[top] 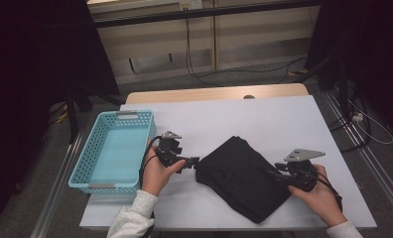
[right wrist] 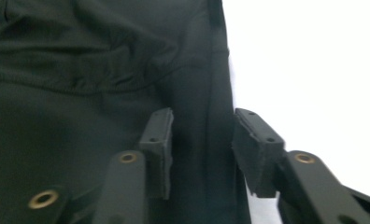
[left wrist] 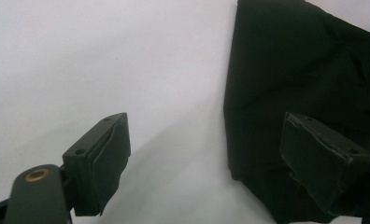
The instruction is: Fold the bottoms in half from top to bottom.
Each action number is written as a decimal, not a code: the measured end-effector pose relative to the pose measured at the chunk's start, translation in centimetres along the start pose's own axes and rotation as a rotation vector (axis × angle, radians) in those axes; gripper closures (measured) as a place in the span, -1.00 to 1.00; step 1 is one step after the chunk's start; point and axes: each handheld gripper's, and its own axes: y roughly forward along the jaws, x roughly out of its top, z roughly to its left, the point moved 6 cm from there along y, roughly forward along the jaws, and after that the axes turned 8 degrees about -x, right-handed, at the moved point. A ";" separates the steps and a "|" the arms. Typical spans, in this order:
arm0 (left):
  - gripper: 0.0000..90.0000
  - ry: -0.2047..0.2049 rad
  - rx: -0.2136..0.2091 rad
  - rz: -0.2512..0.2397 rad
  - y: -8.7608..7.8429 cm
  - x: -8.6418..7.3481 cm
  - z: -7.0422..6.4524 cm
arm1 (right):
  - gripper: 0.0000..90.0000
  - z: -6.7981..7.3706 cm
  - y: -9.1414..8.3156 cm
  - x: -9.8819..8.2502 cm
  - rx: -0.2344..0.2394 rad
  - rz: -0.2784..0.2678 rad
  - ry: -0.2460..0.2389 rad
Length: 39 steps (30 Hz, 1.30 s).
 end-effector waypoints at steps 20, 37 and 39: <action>-0.76 -0.007 -0.030 0.032 1.0 -2.0 -1.3 | -0.52 -2.2 0.7 -0.1 -0.127 -0.066 0.129; 0.32 -0.007 -0.029 0.075 2.2 -2.8 -2.6 | -0.54 -1.9 0.7 0.2 -0.120 -0.081 0.115; 0.41 -0.027 -0.033 0.070 2.3 -2.8 -2.7 | -0.55 -1.9 0.7 0.1 -0.121 -0.077 0.117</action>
